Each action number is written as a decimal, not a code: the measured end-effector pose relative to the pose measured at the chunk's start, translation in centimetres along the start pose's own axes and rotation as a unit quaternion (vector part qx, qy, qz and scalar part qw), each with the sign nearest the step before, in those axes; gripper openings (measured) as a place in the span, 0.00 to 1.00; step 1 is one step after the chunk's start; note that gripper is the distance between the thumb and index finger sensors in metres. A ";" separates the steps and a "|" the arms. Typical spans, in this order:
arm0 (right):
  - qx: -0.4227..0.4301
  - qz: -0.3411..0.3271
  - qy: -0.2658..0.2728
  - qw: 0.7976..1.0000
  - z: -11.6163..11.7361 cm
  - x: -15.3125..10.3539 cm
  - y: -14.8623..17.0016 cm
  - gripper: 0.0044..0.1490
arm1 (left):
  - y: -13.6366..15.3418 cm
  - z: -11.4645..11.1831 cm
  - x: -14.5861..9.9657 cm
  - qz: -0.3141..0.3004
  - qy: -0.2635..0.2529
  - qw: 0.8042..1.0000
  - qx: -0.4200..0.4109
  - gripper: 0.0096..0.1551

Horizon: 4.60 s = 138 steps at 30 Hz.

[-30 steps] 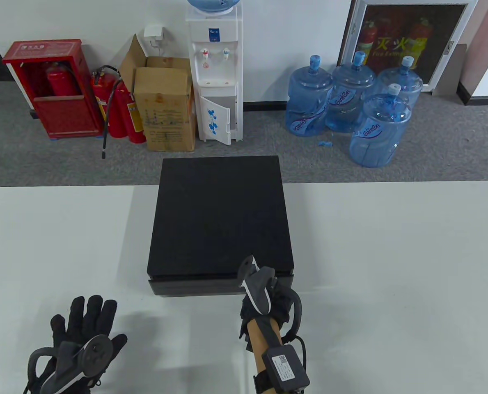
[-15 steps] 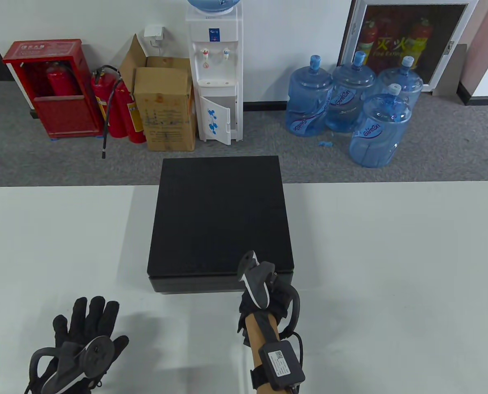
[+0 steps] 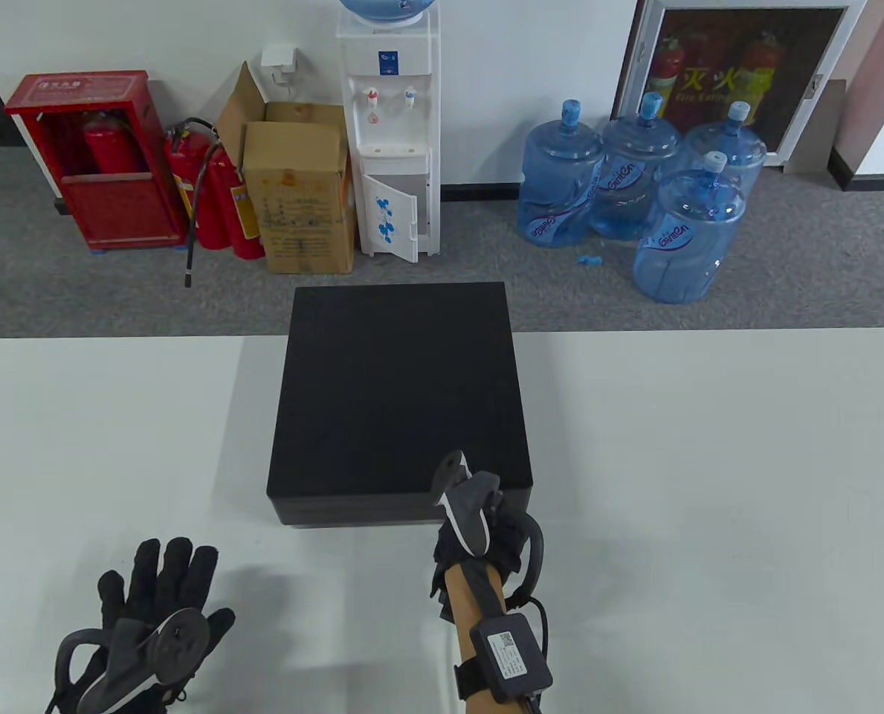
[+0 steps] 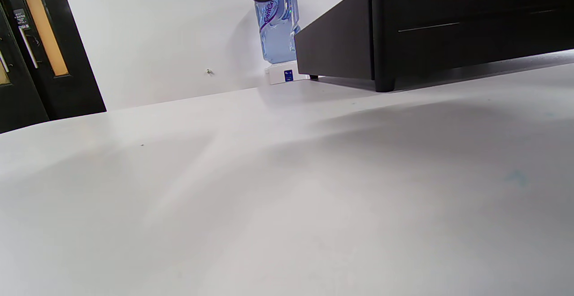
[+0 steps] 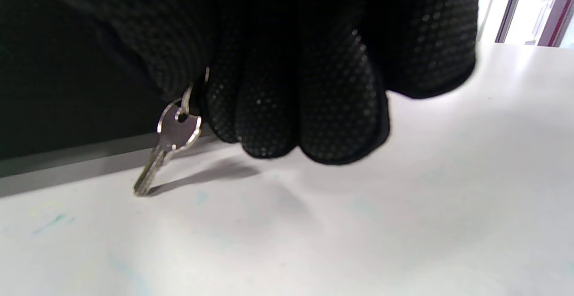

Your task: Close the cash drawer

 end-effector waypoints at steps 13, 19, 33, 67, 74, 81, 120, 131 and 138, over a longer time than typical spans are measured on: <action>0.111 0.000 -0.078 0.991 0.3 1.6 2.0 0.26 | -0.1 0.0 0.0 0.000 0.004 1.000 0.003 0.49; 0.209 -0.002 -0.144 0.967 1.4 2.8 3.7 0.25 | 0.0 0.1 0.0 0.002 0.000 1.000 0.001 0.49; 0.418 0.091 -0.268 0.863 5.4 3.8 7.2 0.20 | 0.2 0.2 0.0 0.012 -0.001 1.000 0.002 0.49; 0.565 0.102 -0.365 0.733 7.4 1.6 8.7 0.26 | 0.4 0.5 -0.3 0.011 -0.020 1.000 0.001 0.49; 0.567 0.069 -0.345 0.745 4.8 1.4 11.1 0.26 | 0.5 0.7 -0.3 0.014 -0.026 1.000 0.007 0.49; 0.567 0.042 -0.287 0.771 2.2 0.8 13.4 0.25 | 0.4 0.7 -0.4 0.013 -0.031 0.999 0.008 0.49; 0.466 -0.150 0.289 0.823 -2.2 -1.6 22.8 0.21 | 0.4 0.9 -0.6 0.015 -0.043 0.999 0.011 0.49; 0.435 -0.048 0.270 0.858 0.7 -0.1 25.0 0.21 | 0.3 1.1 -0.7 0.017 -0.044 0.999 0.013 0.49; 0.418 0.025 0.240 0.876 2.3 0.7 26.5 0.21 | 0.1 1.0 -0.6 0.014 -0.039 0.999 0.014 0.49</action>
Point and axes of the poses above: the tracker on the back of each hand, its own y axis roughly to the little-finger side, its own x axis roughly from the wrist to the fingertips, z = x × y, the point moved 1 cm from there along x, roughly from the wrist to the fingertips, and after that the axes turned 2 degrees about -z, right-handed, at the moved point
